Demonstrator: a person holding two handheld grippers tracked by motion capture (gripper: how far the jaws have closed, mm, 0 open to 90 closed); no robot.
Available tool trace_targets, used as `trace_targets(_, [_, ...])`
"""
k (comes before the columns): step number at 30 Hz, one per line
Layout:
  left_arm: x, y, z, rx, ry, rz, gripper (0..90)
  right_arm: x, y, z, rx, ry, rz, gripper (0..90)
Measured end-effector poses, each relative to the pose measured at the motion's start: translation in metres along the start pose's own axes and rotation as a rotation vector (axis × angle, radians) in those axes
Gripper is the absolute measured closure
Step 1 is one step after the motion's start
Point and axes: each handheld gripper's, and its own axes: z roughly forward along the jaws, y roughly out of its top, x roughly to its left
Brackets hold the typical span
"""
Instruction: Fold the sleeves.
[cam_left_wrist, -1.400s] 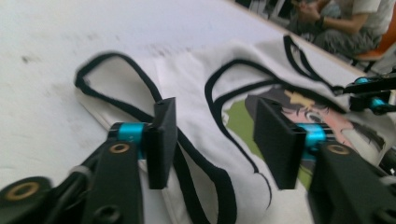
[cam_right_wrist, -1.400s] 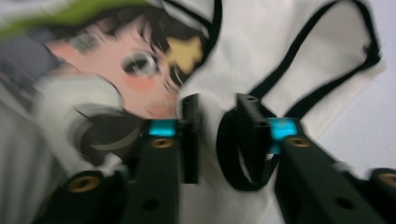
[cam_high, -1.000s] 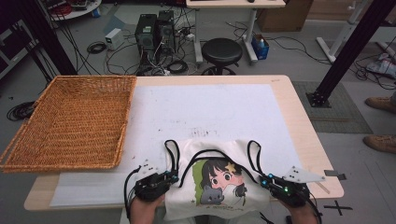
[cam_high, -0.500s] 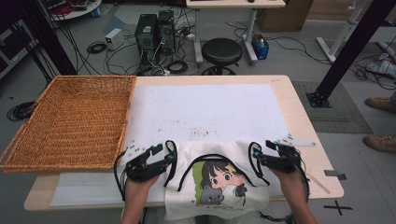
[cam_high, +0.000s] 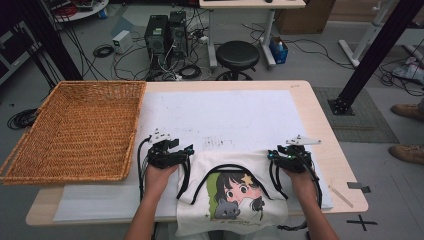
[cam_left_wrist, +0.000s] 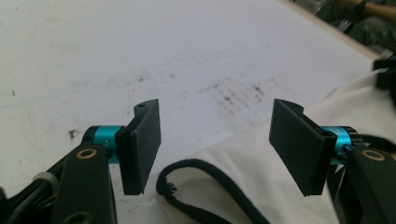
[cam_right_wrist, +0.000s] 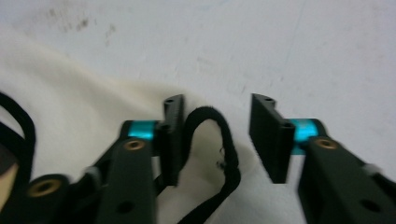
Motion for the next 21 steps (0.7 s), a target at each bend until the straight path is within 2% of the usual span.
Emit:
trace_targets(1, [0.000,0.000,0.000,0.000,0.000,0.000,34.1,-0.001,0.001,0.000,0.007,0.009,0.003,49.2])
trace_targets(2, [0.002,-0.001,0.003,0.027,0.000,0.004,34.1,-0.002,0.001,0.003,0.038,0.008,-0.020,48.5])
trace_targets(3, [0.004,-0.003,0.005,0.053,0.000,0.001,34.1,-0.002,0.001,0.003,0.038,0.008,-0.020,48.5])
trace_targets(4, [0.008,-0.006,0.009,0.108,-0.003,-0.010,35.6,-0.003,-0.003,0.010,0.098,0.029,-0.051,52.9])
trace_targets(5, [0.009,-0.007,0.011,0.138,-0.013,-0.009,39.9,-0.003,-0.006,0.011,0.097,0.018,-0.077,57.9])
trace_targets(6, [0.010,-0.009,0.012,0.164,-0.039,-0.004,47.6,-0.003,-0.007,0.009,0.085,0.020,-0.079,67.7])
trace_targets(7, [0.009,-0.012,0.012,0.165,-0.023,0.017,58.7,-0.003,-0.008,0.008,0.085,0.024,-0.071,77.6])
trace_targets(8, [0.009,-0.012,0.010,0.174,-0.020,0.021,70.6,-0.003,-0.009,0.007,0.087,0.038,-0.072,84.0])
trace_targets(9, [0.010,-0.013,0.009,0.173,-0.029,-0.002,84.1,-0.004,-0.009,0.007,0.089,0.054,-0.062,85.4])
trace_targets(10, [0.011,-0.013,0.008,0.169,-0.033,-0.023,84.9,-0.004,-0.009,0.006,0.092,0.071,-0.048,86.1])
trace_targets(11, [0.011,-0.013,0.008,0.169,-0.033,-0.023,85.7,-0.007,-0.009,0.006,0.093,0.092,-0.033,86.3])
trace_targets(12, [0.014,-0.012,0.005,0.124,-0.046,-0.053,86.1,-0.010,-0.009,0.005,0.081,0.107,-0.013,86.4])
trace_targets(13, [0.014,-0.012,0.005,0.124,-0.046,-0.053,86.2,-0.011,-0.007,0.004,0.046,0.112,-0.008,86.5])
trace_targets(14, [0.018,-0.009,0.001,0.051,-0.052,-0.072,86.3,-0.013,-0.005,0.003,0.008,0.107,-0.015,86.5])
trace_targets(15, [0.018,-0.009,0.001,0.051,-0.052,-0.072,86.4,-0.014,-0.001,0.003,-0.017,0.103,-0.013,86.5])
trace_targets(16, [0.021,-0.007,-0.001,0.019,-0.051,-0.095,86.4,-0.015,0.002,0.004,-0.036,0.091,-0.022,86.6])
trace_targets(18, [0.028,0.000,-0.001,-0.033,-0.041,-0.120,86.5,-0.017,0.011,0.009,-0.043,0.081,-0.024,86.6])
trace_targets(19, [0.028,0.000,-0.001,-0.033,-0.041,-0.120,86.6,-0.017,0.011,0.009,-0.043,0.081,-0.024,86.6])
trace_targets(21, [0.034,0.008,0.003,-0.082,-0.023,-0.127,86.6,-0.020,0.025,0.020,-0.060,0.070,-0.036,86.5])
